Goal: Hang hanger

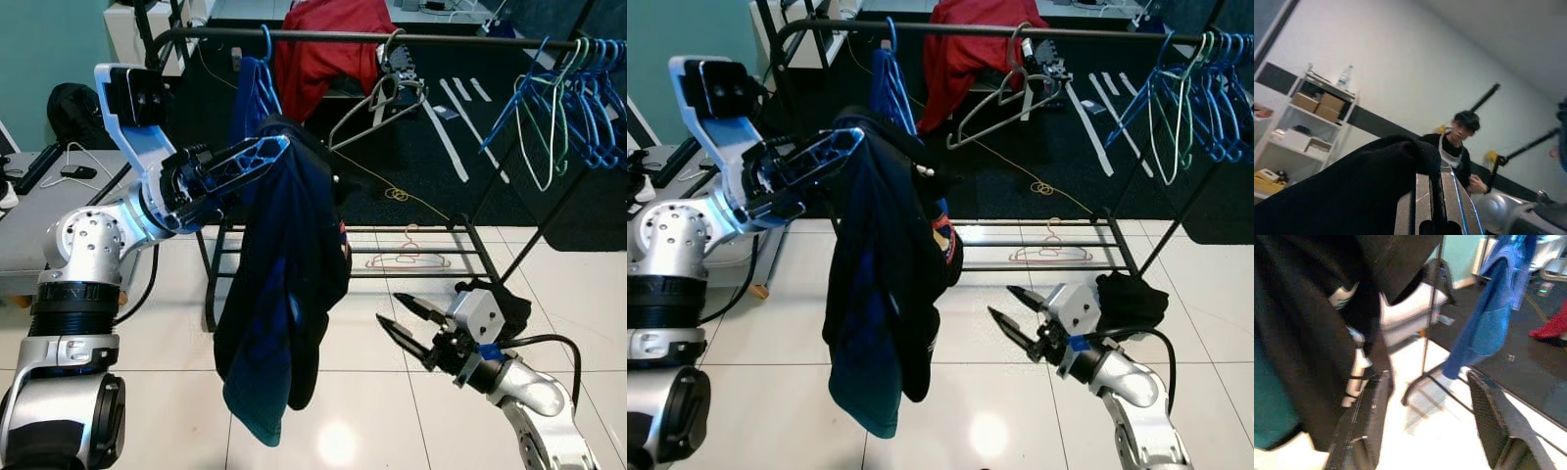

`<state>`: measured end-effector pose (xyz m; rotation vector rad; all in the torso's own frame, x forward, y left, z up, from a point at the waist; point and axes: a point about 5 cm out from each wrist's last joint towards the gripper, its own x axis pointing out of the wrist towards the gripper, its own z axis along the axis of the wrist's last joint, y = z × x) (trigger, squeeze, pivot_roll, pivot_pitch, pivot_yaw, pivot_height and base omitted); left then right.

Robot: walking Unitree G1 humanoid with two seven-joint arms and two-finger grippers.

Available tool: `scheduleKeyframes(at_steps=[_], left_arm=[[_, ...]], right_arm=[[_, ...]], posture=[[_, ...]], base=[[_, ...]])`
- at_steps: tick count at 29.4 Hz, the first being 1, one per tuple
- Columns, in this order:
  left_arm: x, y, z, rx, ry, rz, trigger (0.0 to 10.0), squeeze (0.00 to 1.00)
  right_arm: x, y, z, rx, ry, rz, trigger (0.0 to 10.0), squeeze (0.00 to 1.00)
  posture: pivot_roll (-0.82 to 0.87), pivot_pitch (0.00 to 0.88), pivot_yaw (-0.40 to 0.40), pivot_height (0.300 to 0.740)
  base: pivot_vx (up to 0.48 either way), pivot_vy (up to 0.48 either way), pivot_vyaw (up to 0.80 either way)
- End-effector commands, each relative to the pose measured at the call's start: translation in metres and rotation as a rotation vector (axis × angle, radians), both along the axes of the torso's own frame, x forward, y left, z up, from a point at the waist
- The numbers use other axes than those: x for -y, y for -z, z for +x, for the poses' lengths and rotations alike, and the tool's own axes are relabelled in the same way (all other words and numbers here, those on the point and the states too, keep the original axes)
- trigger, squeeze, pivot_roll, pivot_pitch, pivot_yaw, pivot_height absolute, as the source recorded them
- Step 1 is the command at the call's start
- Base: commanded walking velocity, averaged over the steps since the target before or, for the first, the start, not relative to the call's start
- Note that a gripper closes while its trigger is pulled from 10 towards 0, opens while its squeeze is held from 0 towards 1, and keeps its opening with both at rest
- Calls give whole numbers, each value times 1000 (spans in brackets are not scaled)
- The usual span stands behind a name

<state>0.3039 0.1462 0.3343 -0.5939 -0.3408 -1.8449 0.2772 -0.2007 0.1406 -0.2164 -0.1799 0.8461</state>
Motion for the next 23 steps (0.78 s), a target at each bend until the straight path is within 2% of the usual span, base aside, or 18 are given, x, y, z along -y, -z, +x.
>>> scheduleKeyframes(at_steps=[1,3,6,11,17,20,23], left_arm=[[-4,-10,-7,48,28,-8,0,0],[-3,-16,-14,67,82,-13,0,0],[0,-19,-20,83,133,-11,0,0],[1,-21,-24,101,172,-5,0,0],[9,-27,-40,153,269,17,0,0],[10,-28,-42,157,280,16,0,0],[14,-31,-48,162,325,6,0,0]], right_arm=[[0,7,-2,-40,-20,4,10000,1000],[-2,13,-6,-103,-117,-3,10000,1000],[-4,16,-7,-132,-176,-12,10000,1000],[-3,16,-5,-134,-187,-7,10000,1000],[-3,9,5,-131,-143,82,10000,1000],[-4,8,6,-128,-147,85,10000,1000],[-13,9,7,-115,-207,51,10000,1000]], posture=[[-55,224,-1,740],[-52,220,-6,740],[-53,217,-4,740],[-52,216,-4,740],[-46,211,1,740],[-46,211,1,740],[-39,208,5,740]], base=[[0,0,0],[0,0,0],[0,0,0],[0,0,0],[0,0,0],[0,0,0],[0,0,0]])
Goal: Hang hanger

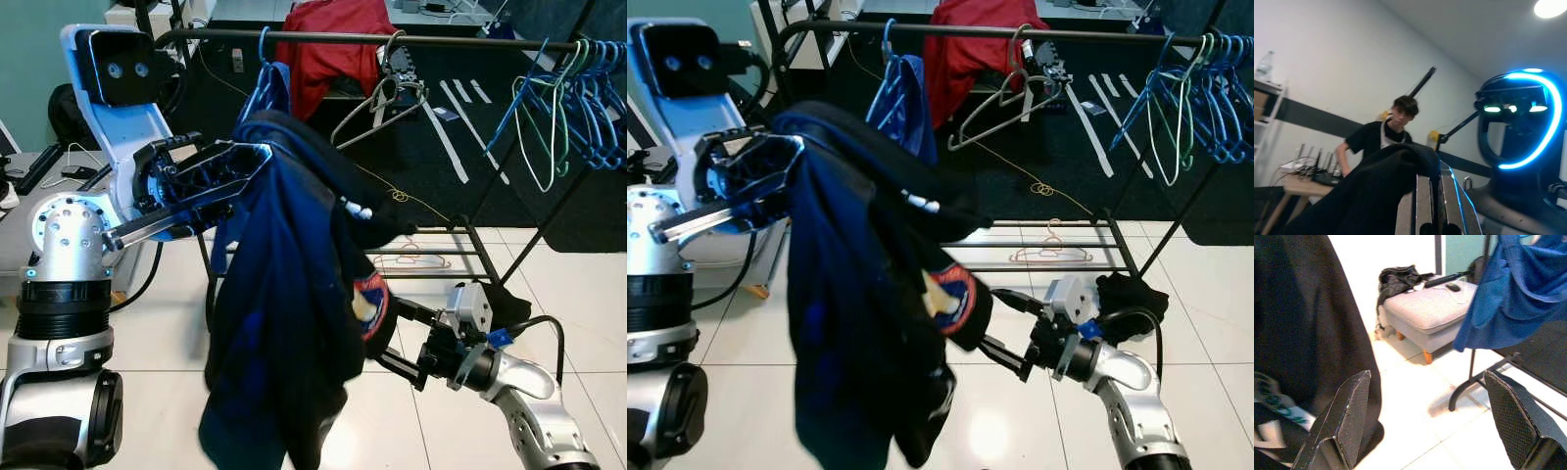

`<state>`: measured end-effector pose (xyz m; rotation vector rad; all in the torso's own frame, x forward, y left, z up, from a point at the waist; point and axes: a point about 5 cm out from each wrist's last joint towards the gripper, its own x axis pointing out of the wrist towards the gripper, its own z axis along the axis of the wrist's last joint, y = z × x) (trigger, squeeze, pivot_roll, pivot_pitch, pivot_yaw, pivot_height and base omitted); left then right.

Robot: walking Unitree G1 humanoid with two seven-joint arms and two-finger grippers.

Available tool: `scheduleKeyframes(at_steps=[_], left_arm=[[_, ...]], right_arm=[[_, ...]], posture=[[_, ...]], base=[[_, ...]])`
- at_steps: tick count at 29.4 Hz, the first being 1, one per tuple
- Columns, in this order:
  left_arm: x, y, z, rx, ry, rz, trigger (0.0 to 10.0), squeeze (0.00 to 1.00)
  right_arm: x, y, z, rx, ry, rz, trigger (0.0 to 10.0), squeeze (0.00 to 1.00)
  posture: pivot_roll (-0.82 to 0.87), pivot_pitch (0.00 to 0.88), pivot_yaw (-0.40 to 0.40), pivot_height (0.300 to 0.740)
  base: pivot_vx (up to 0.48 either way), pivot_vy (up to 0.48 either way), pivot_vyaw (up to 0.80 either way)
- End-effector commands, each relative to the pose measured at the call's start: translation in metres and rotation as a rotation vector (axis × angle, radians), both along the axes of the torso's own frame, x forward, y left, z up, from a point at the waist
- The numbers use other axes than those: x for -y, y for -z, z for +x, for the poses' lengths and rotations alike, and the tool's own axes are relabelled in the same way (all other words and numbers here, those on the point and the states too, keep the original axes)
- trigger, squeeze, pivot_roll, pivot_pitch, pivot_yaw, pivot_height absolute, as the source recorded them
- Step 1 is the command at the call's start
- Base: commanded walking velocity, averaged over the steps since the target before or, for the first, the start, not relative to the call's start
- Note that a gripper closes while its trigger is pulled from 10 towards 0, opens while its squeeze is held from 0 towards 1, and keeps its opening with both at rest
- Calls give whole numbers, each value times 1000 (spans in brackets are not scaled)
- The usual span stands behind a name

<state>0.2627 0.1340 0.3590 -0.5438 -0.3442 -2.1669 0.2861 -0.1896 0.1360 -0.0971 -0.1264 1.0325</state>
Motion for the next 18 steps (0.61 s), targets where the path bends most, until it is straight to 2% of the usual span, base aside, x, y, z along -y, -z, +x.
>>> scheduleKeyframes(at_steps=[1,3,5,8,18], left_arm=[[4,-7,-9,33,55,-9,0,0],[4,-7,-9,33,55,-9,0,0],[8,-8,-11,29,77,-7,0,0],[8,-7,-8,13,63,0,0,0],[8,-3,-1,-25,13,-2,0,0]], right_arm=[[-9,5,-3,-19,-73,-15,10000,1000],[-9,5,-3,-19,-73,-15,10000,1000],[-21,2,-6,-80,-192,0,10000,1000],[-29,-7,-9,-105,-273,31,10000,1000],[-34,-16,-13,-69,-314,13,10000,1000]], posture=[[-36,208,5,740],[-36,208,5,740],[-32,209,4,740],[-29,214,5,740],[-34,222,13,740]], base=[[0,0,0],[0,0,0],[0,0,0],[0,0,0],[0,0,0]])
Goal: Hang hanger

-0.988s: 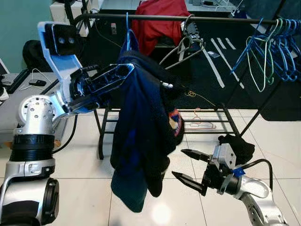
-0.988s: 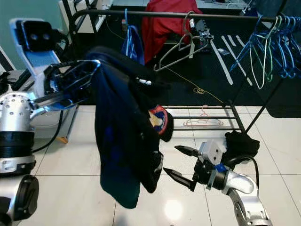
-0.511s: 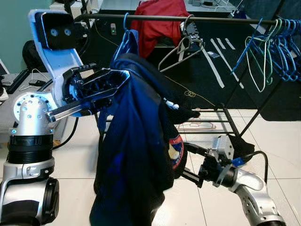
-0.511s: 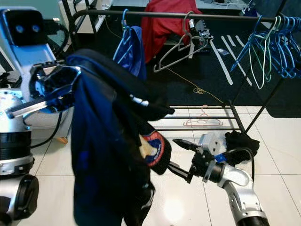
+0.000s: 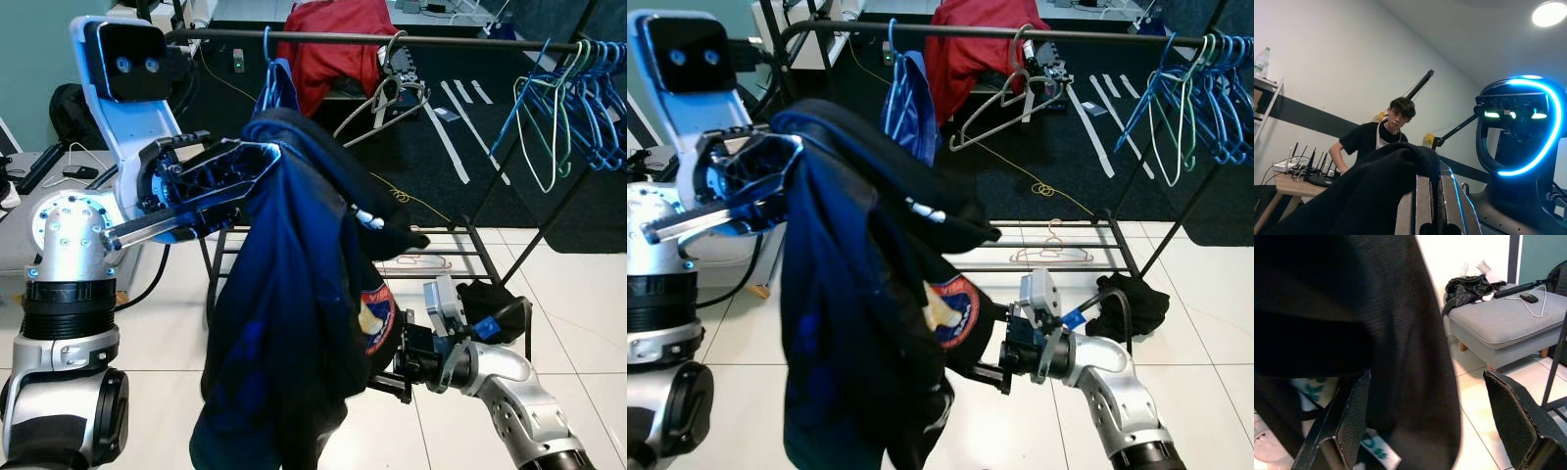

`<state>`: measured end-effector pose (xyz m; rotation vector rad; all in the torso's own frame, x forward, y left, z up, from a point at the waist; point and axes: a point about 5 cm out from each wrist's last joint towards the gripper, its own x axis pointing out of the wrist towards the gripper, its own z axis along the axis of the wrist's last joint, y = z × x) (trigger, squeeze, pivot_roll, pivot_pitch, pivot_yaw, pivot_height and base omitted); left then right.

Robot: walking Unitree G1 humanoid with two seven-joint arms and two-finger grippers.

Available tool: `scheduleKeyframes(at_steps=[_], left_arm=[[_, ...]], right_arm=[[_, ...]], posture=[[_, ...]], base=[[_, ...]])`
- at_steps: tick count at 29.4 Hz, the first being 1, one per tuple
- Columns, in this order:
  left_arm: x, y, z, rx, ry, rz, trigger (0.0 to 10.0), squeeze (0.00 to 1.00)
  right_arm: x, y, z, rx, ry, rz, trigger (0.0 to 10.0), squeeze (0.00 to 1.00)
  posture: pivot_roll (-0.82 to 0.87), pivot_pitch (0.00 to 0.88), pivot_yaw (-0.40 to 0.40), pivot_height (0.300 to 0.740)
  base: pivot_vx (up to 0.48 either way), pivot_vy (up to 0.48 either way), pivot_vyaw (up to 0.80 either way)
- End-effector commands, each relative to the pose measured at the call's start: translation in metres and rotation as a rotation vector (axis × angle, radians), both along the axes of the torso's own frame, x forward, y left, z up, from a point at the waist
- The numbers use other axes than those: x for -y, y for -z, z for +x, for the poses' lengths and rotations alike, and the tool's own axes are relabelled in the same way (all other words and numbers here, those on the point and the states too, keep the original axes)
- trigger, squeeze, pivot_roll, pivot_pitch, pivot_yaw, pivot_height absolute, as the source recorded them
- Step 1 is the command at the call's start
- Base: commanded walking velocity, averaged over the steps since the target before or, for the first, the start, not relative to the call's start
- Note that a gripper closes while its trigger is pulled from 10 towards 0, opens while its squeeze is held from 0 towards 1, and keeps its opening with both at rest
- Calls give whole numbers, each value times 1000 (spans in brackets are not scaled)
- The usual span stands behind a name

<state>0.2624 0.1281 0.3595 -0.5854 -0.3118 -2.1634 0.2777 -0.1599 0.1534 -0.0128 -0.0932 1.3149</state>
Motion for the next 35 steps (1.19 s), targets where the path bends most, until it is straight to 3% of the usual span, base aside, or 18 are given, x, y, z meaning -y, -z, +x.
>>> scheduleKeyframes(at_steps=[1,3,4,5,6,8,9,10,11,19,20,21,22,23,35], left_arm=[[2,-2,-1,15,2,-10,0,0],[6,-5,-2,13,2,-24,0,0],[9,-8,-4,17,5,-31,0,0],[9,-8,-4,17,5,-31,0,0],[10,-9,-5,19,7,-35,0,0],[10,-9,-5,19,7,-35,0,0],[12,-11,-6,20,4,-43,0,0],[12,-11,-6,20,4,-43,0,0],[14,-11,-7,17,1,-50,0,0],[23,-10,-2,2,-6,-70,0,0],[24,-10,-1,-1,-10,-74,0,0],[24,-10,1,-6,-14,-75,0,0],[24,-10,1,-6,-14,-75,0,0],[25,-10,5,-18,-26,-71,0,0],[25,-11,13,-36,-73,-63,0,0]], right_arm=[[-4,1,-4,5,-31,-18,10000,1000],[-9,8,-4,47,-38,-86,10000,1000],[-12,13,1,70,-21,-119,10000,741],[-12,13,1,70,-21,-119,10000,741],[-14,16,3,78,-12,-140,10000,376],[-14,16,3,78,-12,-140,10000,376],[-18,18,13,104,33,-153,10000,153],[-18,18,13,104,33,-153,10000,153],[-24,16,22,129,68,-158,10000,20],[-42,9,37,164,93,-141,10000,0],[-44,8,36,156,81,-126,8196,0],[-46,8,34,149,63,-113,3608,0],[-46,8,34,149,63,-113,3608,0],[-51,8,31,148,29,-99,0,0],[-58,5,38,144,15,-48,0,0]], posture=[[-34,222,13,740],[-33,226,16,740],[-30,227,16,740],[-30,227,16,740],[-30,227,16,740],[-30,227,16,740],[-25,228,14,740],[-25,228,14,740],[-24,227,13,740],[-10,234,3,740],[-6,231,4,740],[-5,222,5,740],[-5,222,5,740],[-4,225,7,740],[-7,226,10,740]], base=[[0,0,0],[0,0,0],[0,0,0],[0,0,0],[0,0,0],[0,0,0],[0,0,0],[0,0,0],[0,0,0],[0,0,0],[0,0,0],[0,0,0],[0,0,0],[0,0,0],[0,0,0]])
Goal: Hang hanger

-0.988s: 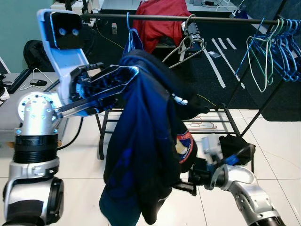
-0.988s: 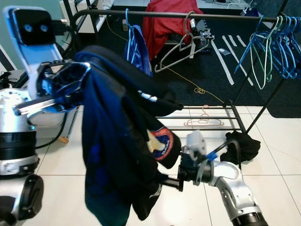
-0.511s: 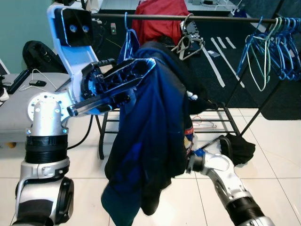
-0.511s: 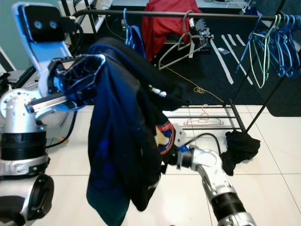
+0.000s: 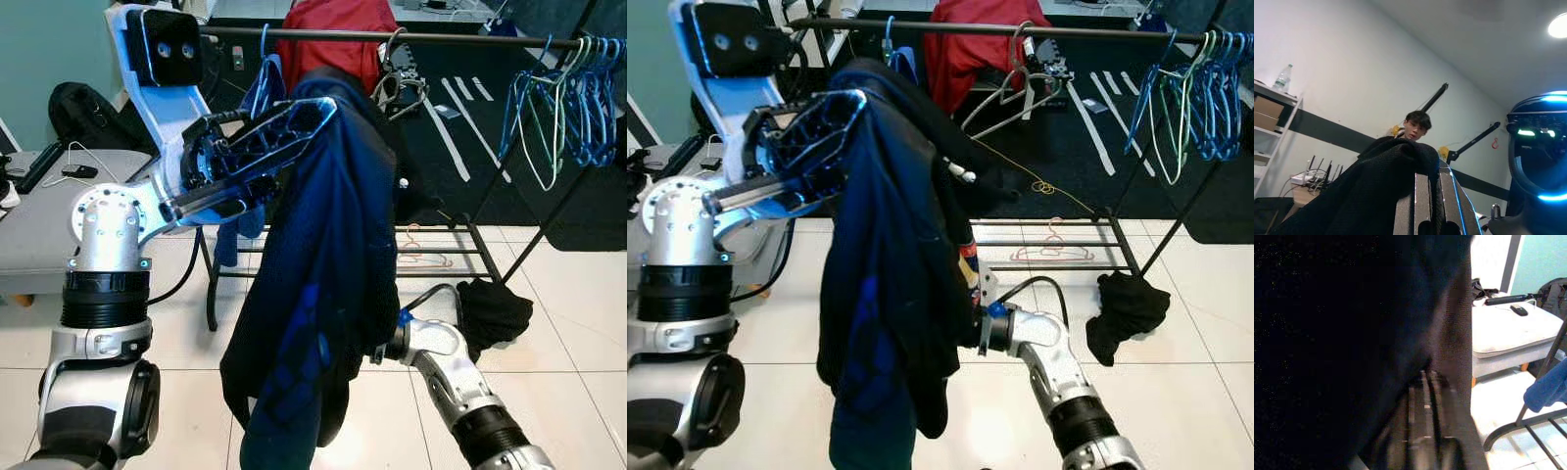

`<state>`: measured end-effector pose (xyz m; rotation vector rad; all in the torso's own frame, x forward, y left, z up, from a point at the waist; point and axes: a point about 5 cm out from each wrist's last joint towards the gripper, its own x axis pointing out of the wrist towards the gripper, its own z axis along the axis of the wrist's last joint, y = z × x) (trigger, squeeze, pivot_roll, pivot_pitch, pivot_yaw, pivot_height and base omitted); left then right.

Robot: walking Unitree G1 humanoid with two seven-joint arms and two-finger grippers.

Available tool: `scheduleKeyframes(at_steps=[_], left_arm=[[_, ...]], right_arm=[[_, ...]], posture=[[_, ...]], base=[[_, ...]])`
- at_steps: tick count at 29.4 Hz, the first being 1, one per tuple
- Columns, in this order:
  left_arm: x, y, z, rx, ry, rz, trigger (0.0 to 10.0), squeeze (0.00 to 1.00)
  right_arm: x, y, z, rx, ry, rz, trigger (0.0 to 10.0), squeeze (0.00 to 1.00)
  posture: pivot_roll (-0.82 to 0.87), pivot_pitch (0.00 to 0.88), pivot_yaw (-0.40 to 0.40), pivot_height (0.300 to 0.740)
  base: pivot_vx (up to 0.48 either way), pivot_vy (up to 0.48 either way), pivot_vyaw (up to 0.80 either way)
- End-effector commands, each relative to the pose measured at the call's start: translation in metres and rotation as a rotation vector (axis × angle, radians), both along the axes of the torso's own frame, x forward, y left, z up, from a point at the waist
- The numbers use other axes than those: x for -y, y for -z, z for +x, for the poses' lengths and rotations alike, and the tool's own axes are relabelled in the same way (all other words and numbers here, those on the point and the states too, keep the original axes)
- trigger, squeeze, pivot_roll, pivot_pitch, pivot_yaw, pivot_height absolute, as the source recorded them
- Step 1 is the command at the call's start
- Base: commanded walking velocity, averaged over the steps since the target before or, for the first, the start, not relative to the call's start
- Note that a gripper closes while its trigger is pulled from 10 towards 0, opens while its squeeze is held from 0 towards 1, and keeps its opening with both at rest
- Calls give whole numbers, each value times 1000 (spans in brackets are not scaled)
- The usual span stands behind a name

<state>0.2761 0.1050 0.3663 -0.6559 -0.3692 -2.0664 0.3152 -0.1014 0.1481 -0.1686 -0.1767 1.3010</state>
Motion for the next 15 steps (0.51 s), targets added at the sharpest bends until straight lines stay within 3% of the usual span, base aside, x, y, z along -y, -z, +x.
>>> scheduleKeyframes(at_steps=[1,7,15], left_arm=[[2,-4,-1,17,3,1,0,0],[2,-3,0,19,-9,-1,0,0],[-8,2,13,-5,-156,4,0,0]], right_arm=[[1,0,0,-6,-1,18,0,0],[2,-2,1,-9,7,36,0,0],[14,-10,4,5,80,88,0,0]], posture=[[-7,226,10,740],[-8,223,11,740],[-2,222,10,740]], base=[[0,0,0],[0,0,0],[0,0,0]])
